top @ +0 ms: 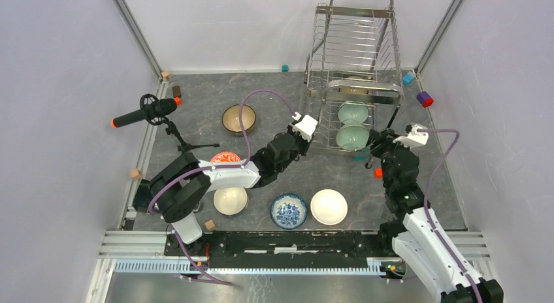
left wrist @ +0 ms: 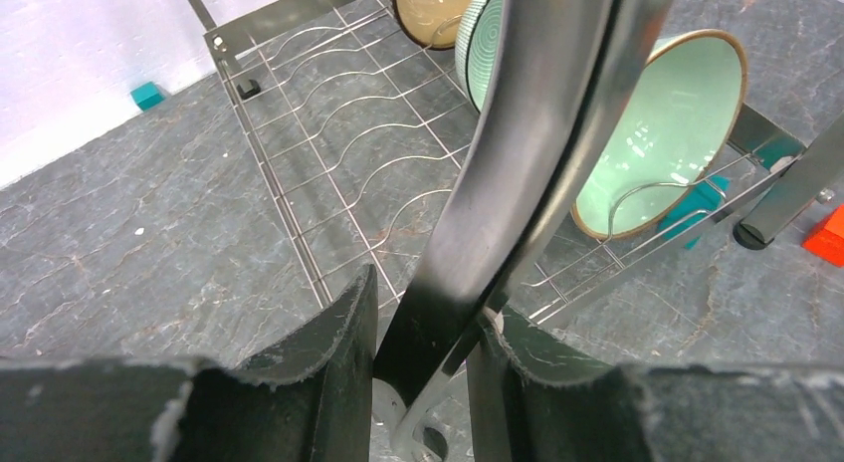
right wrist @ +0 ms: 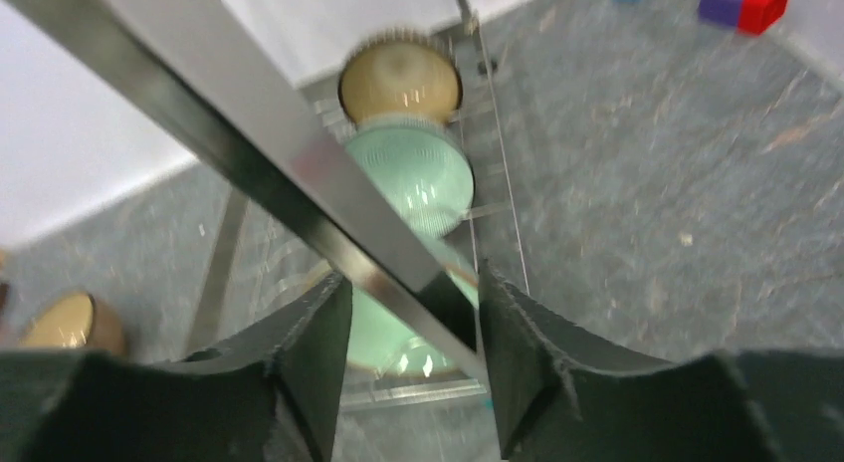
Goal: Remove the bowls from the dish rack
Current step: Adjust the dish rack at the center of the board.
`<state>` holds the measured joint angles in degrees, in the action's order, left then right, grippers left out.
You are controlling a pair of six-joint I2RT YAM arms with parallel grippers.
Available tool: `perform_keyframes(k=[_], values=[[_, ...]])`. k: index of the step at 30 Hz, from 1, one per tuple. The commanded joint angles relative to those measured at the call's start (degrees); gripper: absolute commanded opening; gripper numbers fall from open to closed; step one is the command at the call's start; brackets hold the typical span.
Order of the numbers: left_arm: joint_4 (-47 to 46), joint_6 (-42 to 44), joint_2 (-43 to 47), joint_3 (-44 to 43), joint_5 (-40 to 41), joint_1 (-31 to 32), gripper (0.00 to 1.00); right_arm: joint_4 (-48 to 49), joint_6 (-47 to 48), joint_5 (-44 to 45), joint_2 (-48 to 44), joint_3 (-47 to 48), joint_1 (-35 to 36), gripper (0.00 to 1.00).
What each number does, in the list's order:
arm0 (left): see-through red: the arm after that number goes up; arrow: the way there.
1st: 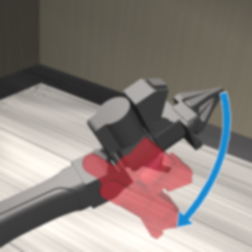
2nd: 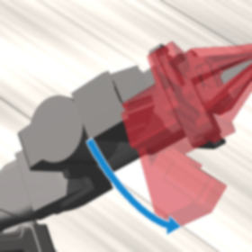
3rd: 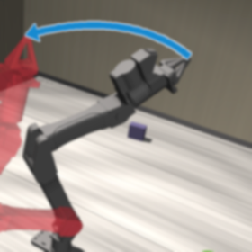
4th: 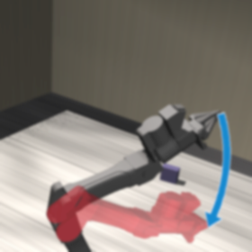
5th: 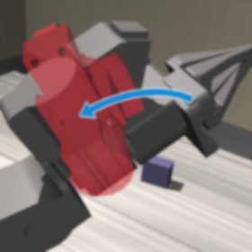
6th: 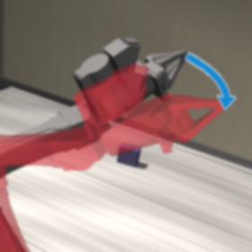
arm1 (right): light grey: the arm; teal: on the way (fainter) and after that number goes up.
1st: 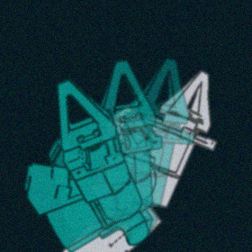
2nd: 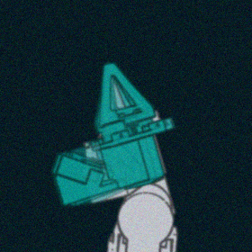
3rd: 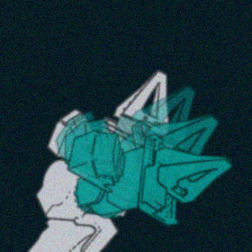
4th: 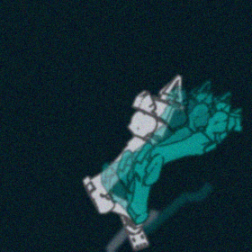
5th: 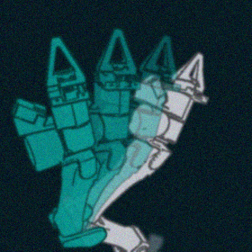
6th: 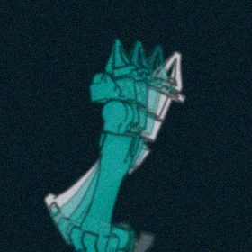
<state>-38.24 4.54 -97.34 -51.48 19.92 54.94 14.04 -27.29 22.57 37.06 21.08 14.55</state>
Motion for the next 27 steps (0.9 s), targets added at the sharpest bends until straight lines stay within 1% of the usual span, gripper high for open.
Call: perform_keyframes(k=[1, 6, 10, 13, 15, 16, 17, 19, 20, 21, 27], values=[[-0.3, -8.1, 0.2, -1.4, 5.1, -4.8, 0.02, -11.2, -3.8, -5.0, 0.0, -0.3, 1.2, 0.61], [1.1, -7.9, 0.2, -1.7, 2.0, -7.6, 0.02, -15.1, -2.6, -6.1, -2.0, 1.3, 1.2, 0.82], [2.2, -7.7, 0.2, -2.1, 0.7, -9.3, 0.02, -18.9, -0.4, -6.8, -4.2, 2.8, 1.1, 0.96], [2.8, -7.4, 0.5, -2.3, 0.6, -10.2, 0.03, -21.0, 1.0, -8.6, -6.8, 3.5, 1.1, 0.98], [3.1, -7.6, 1.1, -1.9, 0.7, -10.7, 0.07, -22.8, 2.0, -9.7, -9.0, 4.0, 1.1, 0.98], [3.0, -8.0, 1.6, -1.5, 0.6, -10.8, 0.11, -23.8, 2.5, -10.0, -9.9, 4.1, 1.2, 0.98], [3.0, -8.6, 2.2, -1.0, 0.6, -10.9, 0.19, -24.6, 3.0, -10.2, -11.2, 4.1, 1.2, 0.98], [3.7, -9.6, 3.8, -0.3, -0.4, -10.9, 0.45, -26.2, 3.7, -10.7, -13.2, 4.4, 1.2, 0.98], [4.3, -10.2, 5.0, 0.1, -0.9, -10.8, 0.57, -27.2, 4.0, -10.7, -14.1, 4.6, 1.1, 0.98], [4.7, -10.8, 6.2, 0.6, -1.3, -10.8, 0.64, -28.0, 4.2, -10.7, -14.9, 4.7, 1.1, 0.98], [8.0, -14.6, 17.1, 4.5, -1.5, -9.7, 0.85, -31.4, 4.1, -10.7, -18.3, 5.1, 1.4, 0.98]])
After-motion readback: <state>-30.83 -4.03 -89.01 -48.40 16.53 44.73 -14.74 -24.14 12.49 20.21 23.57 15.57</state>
